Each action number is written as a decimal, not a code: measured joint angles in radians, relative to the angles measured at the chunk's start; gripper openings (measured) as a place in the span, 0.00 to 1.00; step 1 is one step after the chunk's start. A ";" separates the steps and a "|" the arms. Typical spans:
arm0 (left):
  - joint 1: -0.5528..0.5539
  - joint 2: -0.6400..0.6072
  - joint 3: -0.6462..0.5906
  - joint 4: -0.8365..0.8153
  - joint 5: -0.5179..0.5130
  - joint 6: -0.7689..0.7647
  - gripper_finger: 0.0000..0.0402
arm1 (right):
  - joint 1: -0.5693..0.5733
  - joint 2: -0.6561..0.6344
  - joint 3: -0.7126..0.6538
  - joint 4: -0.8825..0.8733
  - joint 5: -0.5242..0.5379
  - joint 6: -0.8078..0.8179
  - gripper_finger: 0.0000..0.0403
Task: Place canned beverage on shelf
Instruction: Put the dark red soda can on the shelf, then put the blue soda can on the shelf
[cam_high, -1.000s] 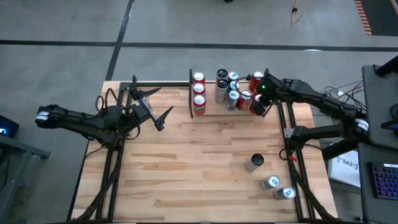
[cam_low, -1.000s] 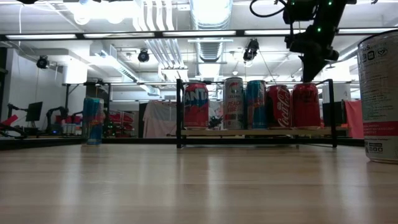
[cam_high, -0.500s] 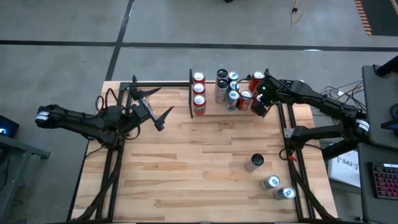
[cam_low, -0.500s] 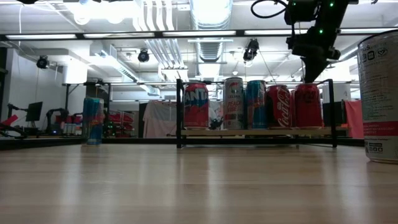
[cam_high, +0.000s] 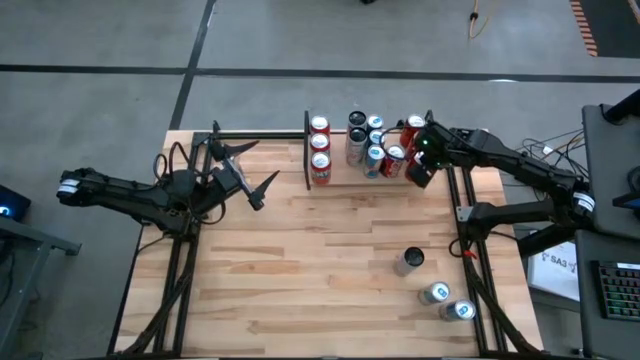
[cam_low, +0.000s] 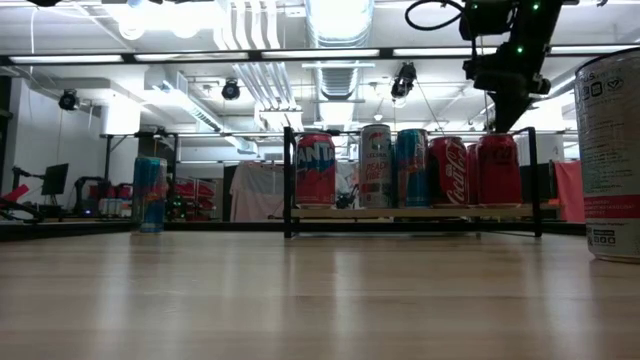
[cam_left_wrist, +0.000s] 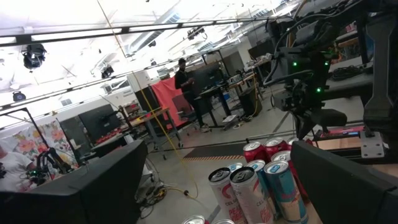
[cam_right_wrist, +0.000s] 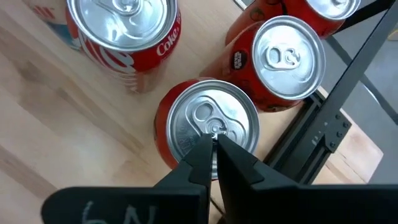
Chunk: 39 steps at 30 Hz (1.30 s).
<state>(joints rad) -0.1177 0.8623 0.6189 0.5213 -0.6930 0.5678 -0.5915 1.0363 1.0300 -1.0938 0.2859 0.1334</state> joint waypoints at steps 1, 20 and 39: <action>0.000 0.000 0.000 0.000 0.000 0.000 0.96 | 0.000 0.000 0.009 -0.007 -0.002 -0.001 0.03; 0.000 0.000 0.000 0.001 0.000 0.000 0.96 | -0.068 0.091 0.100 0.187 0.105 -0.109 0.03; 0.000 0.000 0.000 0.001 0.000 0.000 0.96 | -0.141 0.208 0.109 0.179 0.042 -0.098 0.03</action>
<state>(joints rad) -0.1177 0.8623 0.6189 0.5219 -0.6930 0.5678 -0.7321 1.2441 1.1393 -0.9152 0.3283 0.0358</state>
